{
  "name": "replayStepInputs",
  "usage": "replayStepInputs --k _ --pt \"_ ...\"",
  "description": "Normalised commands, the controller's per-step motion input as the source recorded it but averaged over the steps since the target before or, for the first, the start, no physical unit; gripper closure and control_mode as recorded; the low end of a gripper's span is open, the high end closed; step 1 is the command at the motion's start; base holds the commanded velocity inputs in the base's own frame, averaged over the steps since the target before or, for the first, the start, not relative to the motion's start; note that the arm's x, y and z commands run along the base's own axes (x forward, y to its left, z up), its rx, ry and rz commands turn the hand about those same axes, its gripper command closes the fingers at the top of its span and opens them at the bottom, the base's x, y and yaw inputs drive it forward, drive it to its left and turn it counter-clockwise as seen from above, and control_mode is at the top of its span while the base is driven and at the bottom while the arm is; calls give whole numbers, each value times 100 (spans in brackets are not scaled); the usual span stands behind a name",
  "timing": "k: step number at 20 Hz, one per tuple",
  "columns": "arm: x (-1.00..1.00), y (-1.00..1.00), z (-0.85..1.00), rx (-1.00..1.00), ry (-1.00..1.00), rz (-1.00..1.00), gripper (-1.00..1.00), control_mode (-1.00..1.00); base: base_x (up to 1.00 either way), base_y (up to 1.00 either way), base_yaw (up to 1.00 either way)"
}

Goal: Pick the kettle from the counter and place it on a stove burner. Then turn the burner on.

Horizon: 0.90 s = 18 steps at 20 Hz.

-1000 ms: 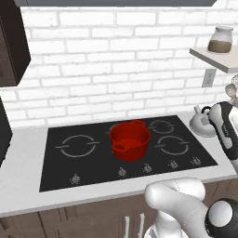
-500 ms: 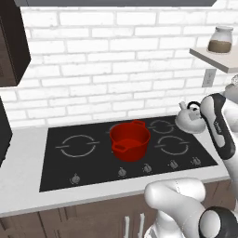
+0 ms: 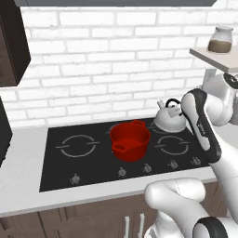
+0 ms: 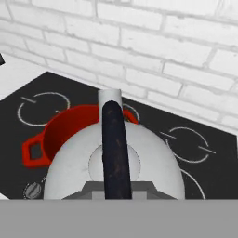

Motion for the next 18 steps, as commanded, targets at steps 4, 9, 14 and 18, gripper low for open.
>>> replayStepInputs --k 4,9,14,18 --pt "0 82 37 5 0 3 100 -100 0 0 0" --pt "0 90 14 2 0 3 100 -100 0 0 0" --pt "0 95 0 0 0 4 100 -100 0 0 0" --pt "0 91 0 0 0 2 100 -100 0 0 0"
